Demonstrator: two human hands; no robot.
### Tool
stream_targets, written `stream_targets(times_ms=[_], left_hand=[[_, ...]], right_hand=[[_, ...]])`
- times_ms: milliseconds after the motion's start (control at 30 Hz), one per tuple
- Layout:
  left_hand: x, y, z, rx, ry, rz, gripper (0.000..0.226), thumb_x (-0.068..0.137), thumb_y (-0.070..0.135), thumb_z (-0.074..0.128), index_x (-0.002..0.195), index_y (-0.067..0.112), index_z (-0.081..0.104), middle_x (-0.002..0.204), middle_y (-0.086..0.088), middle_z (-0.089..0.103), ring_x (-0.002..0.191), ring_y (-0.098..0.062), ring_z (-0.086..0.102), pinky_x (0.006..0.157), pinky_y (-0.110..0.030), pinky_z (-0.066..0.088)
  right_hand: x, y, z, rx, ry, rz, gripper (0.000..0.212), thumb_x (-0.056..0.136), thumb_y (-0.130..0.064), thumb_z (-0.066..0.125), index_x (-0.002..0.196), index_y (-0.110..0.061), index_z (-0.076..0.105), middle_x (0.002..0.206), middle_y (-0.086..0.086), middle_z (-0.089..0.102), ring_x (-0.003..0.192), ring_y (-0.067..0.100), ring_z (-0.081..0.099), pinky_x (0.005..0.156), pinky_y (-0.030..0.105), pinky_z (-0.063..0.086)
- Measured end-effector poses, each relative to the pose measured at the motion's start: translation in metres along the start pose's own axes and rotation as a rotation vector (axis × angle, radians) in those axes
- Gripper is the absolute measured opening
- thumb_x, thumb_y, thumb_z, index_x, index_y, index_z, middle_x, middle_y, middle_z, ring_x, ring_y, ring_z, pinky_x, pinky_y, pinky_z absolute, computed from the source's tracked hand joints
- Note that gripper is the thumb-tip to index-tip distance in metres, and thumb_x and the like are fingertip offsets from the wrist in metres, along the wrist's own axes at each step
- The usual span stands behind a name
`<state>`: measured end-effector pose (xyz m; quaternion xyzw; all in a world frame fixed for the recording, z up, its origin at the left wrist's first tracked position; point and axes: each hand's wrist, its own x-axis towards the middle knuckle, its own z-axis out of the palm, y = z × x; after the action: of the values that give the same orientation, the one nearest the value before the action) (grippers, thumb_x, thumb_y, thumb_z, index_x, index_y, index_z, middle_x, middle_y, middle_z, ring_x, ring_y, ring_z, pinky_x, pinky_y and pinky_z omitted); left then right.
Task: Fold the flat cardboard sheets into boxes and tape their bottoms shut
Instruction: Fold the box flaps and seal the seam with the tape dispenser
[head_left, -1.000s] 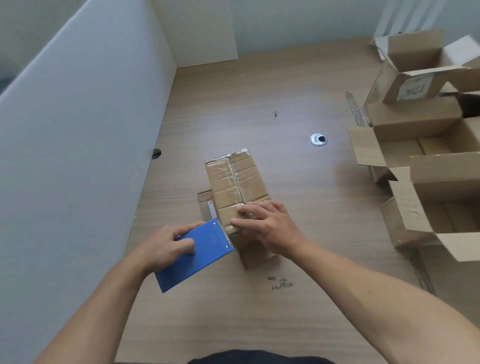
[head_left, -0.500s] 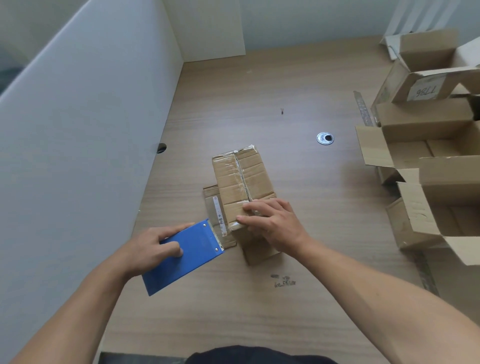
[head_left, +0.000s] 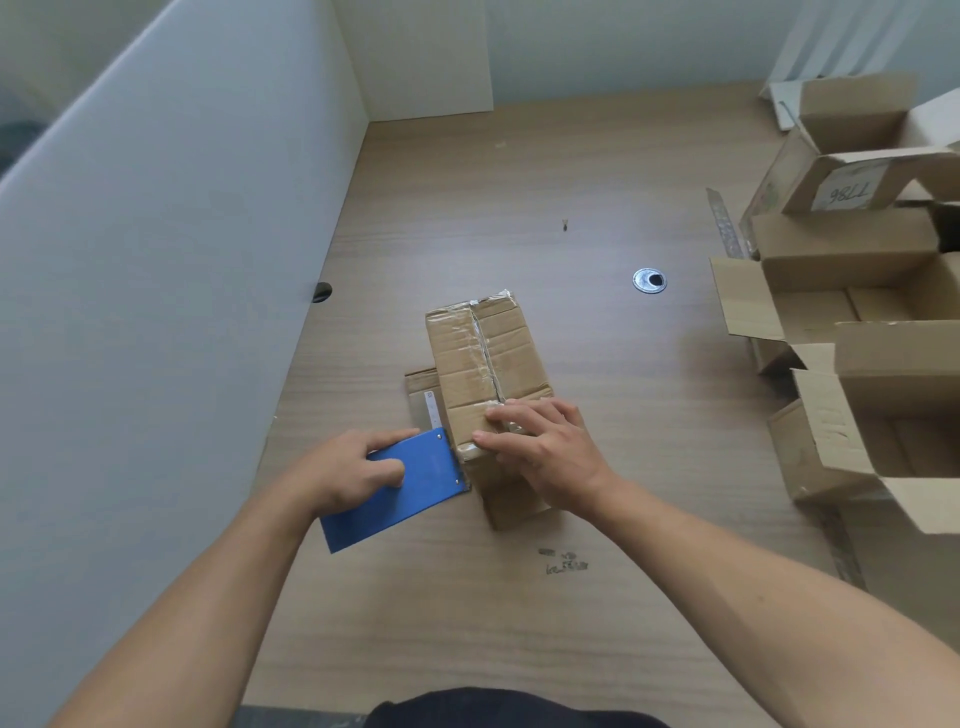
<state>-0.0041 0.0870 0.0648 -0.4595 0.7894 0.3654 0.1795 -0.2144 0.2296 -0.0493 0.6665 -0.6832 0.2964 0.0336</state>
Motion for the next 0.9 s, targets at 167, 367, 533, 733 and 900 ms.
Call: stream_targets(times_ms=[167, 367, 533, 733, 900], left_hand=[[0.005, 0.008, 0.003, 0.143, 0.101, -0.003, 0.066, 0.070, 0.043, 0.048, 0.135, 0.056, 0.050, 0.124, 0.013, 0.063, 0.106, -0.015, 0.056, 0.091, -0.036, 0.051], [0.001, 0.017, 0.013, 0.204, 0.189, -0.049, 0.067, 0.069, 0.043, 0.044, 0.134, 0.061, 0.045, 0.124, 0.014, 0.063, 0.108, -0.020, 0.058, 0.091, -0.038, 0.051], [-0.002, 0.013, 0.019, 0.211, 0.226, -0.067, 0.067, 0.070, 0.043, 0.043, 0.135, 0.062, 0.042, 0.119, 0.014, 0.064, 0.104, -0.021, 0.058, 0.088, -0.038, 0.053], [0.002, 0.024, 0.008, 0.254, 0.109, -0.095, 0.057, 0.073, 0.040, 0.047, 0.128, 0.054, 0.054, 0.114, 0.009, 0.064, 0.105, -0.022, 0.059, 0.092, -0.038, 0.051], [0.002, 0.020, 0.013, 0.586, 0.211, -0.158, 0.035, 0.082, 0.025, 0.051, 0.114, 0.035, 0.063, 0.096, 0.006, 0.061, 0.091, -0.023, 0.059, 0.075, -0.030, 0.045]], right_hand=[[0.000, 0.000, 0.001, -0.004, -0.005, 0.019, 0.029, 0.091, -0.036, 0.051, 0.110, -0.039, 0.071, 0.123, -0.006, 0.065, 0.113, 0.018, 0.058, 0.091, 0.036, 0.032], [0.000, -0.004, 0.004, 0.002, 0.031, 0.061, 0.025, 0.091, -0.037, 0.054, 0.111, -0.041, 0.070, 0.121, -0.007, 0.065, 0.111, 0.016, 0.056, 0.089, 0.036, 0.033], [0.000, -0.009, 0.000, -0.010, -0.005, 0.099, 0.028, 0.092, -0.040, 0.049, 0.110, -0.041, 0.071, 0.121, -0.008, 0.065, 0.108, 0.019, 0.060, 0.089, 0.035, 0.030], [0.002, -0.019, -0.003, -0.027, -0.063, 0.090, 0.029, 0.091, -0.042, 0.046, 0.109, -0.043, 0.070, 0.120, -0.009, 0.064, 0.108, 0.017, 0.057, 0.088, 0.034, 0.029], [0.002, -0.019, -0.005, 0.013, -0.067, 0.163, 0.029, 0.091, -0.043, 0.043, 0.107, -0.046, 0.067, 0.119, -0.011, 0.064, 0.106, 0.022, 0.061, 0.088, 0.031, 0.024]])
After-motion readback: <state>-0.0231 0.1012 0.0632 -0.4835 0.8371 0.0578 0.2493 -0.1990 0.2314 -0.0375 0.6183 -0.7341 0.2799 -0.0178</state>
